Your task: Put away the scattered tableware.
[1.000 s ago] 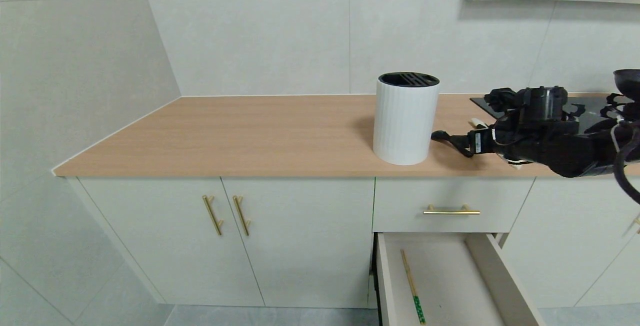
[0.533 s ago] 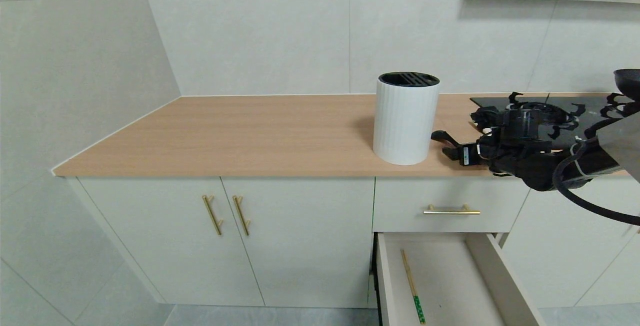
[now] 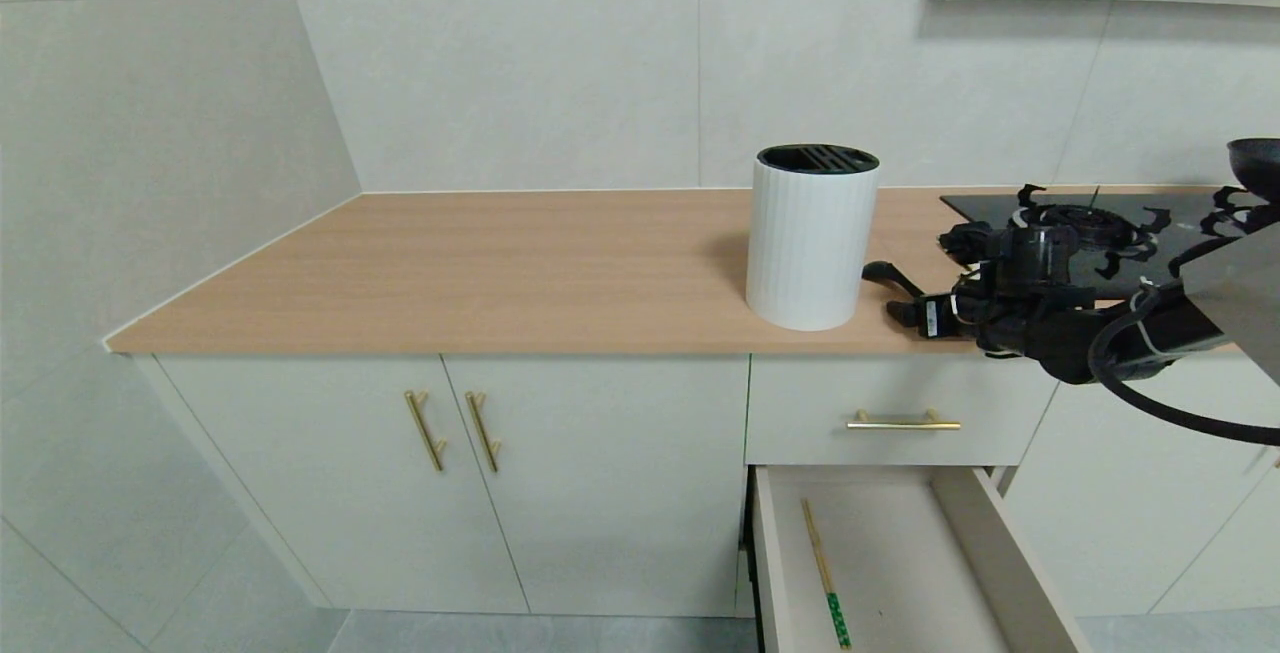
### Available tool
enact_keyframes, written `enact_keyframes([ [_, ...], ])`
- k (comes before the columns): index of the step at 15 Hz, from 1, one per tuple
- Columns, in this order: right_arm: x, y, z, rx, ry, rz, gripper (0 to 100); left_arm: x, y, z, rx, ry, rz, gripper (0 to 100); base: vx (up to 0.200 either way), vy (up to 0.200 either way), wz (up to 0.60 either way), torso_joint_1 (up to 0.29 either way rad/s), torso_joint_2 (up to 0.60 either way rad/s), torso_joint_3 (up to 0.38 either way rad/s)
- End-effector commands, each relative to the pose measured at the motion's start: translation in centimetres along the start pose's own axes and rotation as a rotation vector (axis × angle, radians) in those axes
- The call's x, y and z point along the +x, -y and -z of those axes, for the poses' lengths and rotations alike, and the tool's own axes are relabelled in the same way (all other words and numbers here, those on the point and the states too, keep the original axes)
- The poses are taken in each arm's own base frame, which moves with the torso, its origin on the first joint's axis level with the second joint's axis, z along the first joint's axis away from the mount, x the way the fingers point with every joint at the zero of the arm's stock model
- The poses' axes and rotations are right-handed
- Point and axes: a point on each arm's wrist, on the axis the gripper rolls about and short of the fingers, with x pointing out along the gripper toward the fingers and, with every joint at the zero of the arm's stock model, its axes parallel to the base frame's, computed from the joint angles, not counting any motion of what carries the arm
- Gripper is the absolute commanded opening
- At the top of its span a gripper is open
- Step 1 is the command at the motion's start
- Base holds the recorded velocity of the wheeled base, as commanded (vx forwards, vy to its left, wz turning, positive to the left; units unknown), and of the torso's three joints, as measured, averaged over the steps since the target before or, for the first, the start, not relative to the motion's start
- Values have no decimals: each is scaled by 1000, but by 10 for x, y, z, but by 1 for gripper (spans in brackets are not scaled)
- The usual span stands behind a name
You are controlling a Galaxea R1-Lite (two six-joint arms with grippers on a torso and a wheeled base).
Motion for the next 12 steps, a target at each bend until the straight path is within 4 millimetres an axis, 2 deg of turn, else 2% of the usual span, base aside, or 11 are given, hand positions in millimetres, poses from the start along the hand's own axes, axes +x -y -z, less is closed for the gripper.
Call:
enact_keyframes([
  [1, 1, 1, 1, 0, -1, 2, 100, 0, 0, 0, 0, -1, 0, 100, 0, 0, 0, 0, 0, 0],
  [2, 1, 2, 1, 1, -3, 5, 0, 0, 0, 0, 0, -1, 0, 100, 0, 0, 0, 0, 0, 0],
  [8, 0, 2, 0, 1, 1, 5, 0, 0, 0, 0, 0, -1, 0, 100, 0, 0, 0, 0, 0, 0],
  [12, -7, 3, -9, 9, 13, 8, 0, 0, 0, 0, 0, -1, 0, 100, 0, 0, 0, 0, 0, 0],
])
